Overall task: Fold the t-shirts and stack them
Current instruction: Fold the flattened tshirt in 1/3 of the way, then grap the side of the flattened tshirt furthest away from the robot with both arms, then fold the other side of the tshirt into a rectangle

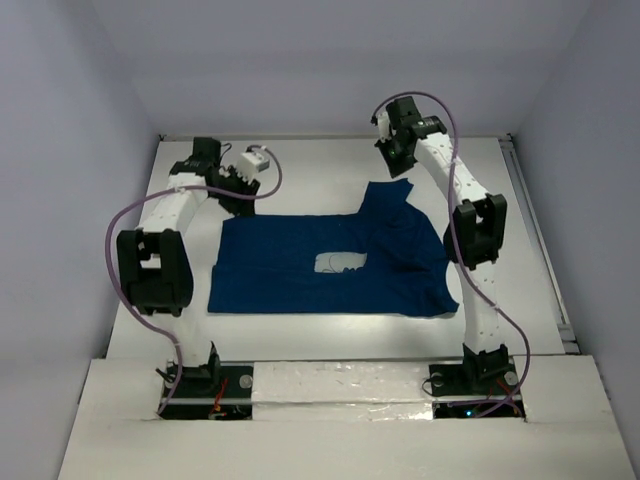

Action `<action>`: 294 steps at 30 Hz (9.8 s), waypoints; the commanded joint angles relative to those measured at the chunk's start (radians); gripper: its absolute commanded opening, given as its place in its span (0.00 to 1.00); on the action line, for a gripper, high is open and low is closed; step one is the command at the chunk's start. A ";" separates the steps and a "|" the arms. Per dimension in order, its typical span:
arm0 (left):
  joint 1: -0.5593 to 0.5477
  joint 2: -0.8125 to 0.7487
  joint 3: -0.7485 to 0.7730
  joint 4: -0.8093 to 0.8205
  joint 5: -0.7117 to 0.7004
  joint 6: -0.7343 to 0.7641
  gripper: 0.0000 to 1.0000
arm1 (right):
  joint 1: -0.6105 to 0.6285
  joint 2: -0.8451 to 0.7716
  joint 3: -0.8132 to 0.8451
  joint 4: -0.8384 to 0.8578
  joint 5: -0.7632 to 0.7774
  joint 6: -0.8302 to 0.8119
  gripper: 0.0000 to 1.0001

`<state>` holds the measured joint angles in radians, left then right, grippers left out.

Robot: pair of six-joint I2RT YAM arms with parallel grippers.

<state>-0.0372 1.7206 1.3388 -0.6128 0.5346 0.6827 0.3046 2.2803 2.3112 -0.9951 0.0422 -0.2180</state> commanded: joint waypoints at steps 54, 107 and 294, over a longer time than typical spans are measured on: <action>-0.151 -0.041 0.091 0.016 -0.019 -0.095 0.26 | -0.239 0.104 -0.118 0.042 -0.395 0.350 0.45; -0.081 0.114 -0.115 0.393 -0.525 -0.098 0.31 | -0.239 0.033 -0.237 0.119 -0.507 0.230 0.00; -0.070 -0.334 -0.486 0.249 -0.390 0.032 0.00 | 0.128 -0.498 -1.033 -0.336 -0.433 -0.388 0.35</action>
<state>-0.1078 1.4075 0.8635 -0.3347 0.1490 0.7067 0.4225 1.8069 1.2598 -1.2854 -0.3996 -0.5545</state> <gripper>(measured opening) 0.014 0.348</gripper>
